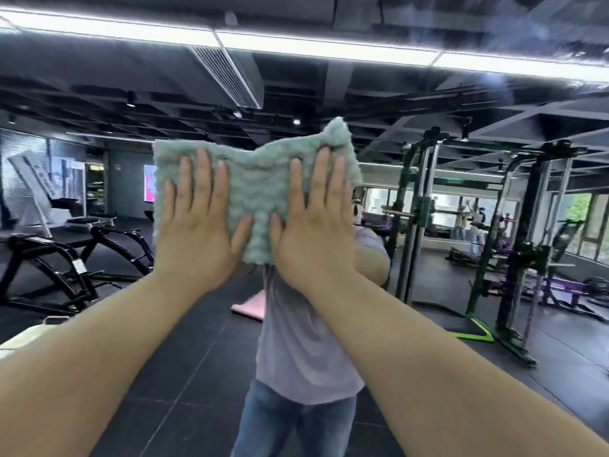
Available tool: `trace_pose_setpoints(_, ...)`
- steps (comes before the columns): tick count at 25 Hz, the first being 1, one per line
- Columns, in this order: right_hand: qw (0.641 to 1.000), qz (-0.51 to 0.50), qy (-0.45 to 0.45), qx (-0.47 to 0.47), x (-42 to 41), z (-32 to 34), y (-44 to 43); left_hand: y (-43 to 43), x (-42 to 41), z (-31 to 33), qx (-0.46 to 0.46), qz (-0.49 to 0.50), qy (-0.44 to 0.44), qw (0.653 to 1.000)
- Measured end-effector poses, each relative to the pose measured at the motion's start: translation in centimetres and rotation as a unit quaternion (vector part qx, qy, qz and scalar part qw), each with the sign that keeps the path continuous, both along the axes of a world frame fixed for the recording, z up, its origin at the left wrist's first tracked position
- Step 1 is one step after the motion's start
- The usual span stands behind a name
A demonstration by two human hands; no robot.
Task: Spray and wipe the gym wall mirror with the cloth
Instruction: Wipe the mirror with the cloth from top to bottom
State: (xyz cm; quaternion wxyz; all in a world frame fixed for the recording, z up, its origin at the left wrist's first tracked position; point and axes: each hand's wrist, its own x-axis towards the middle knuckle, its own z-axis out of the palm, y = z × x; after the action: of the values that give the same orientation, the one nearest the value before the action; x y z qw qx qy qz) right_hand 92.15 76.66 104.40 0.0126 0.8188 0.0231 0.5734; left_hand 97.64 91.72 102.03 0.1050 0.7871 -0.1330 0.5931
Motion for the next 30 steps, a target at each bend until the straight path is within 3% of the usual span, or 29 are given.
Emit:
trace_pose_setpoints(4,0.989,0.011,0.050,-0.136,2.4,-7.9,7.2,8.8,1.0,-10.1,0.015,0.043,0.085,0.995)
trace_pose_setpoints(8,0.981,-0.013,0.112,-0.159,0.6,-16.9,7.5,11.8,-0.2,-19.4,0.120,0.003,0.116,0.986)
trace_pose_setpoints(11,0.989,-0.106,0.095,-0.047,-1.3,-15.1,3.2,8.4,0.1,-14.2,0.164,-0.088,0.043,0.982)
trace_pose_setpoints(15,0.963,-0.174,0.150,0.140,-5.1,-12.3,-4.8,-2.4,-1.3,-6.6,0.197,-0.173,-0.023,0.965)
trace_pose_setpoints(17,0.947,-0.187,0.183,0.188,-6.2,-14.7,-8.2,-7.6,-2.5,-8.0,0.220,-0.184,-0.035,0.957)
trace_pose_setpoints(21,0.926,-0.211,0.223,0.221,-8.3,-23.7,-12.1,-13.0,-5.0,-18.1,0.320,-0.197,-0.021,0.926)
trace_pose_setpoints(24,0.956,-0.170,0.164,0.176,-8.3,-24.8,-13.0,-12.0,-4.8,-20.2,0.278,-0.190,-0.019,0.942)
trace_pose_setpoints(27,0.983,-0.097,0.077,0.136,-5.3,-19.3,-10.4,-8.7,-2.9,-16.9,0.173,-0.127,-0.028,0.976)
trace_pose_setpoints(30,0.996,-0.037,0.049,0.064,-2.6,-16.0,-4.8,-3.0,-1.4,-15.3,0.108,-0.067,0.008,0.992)
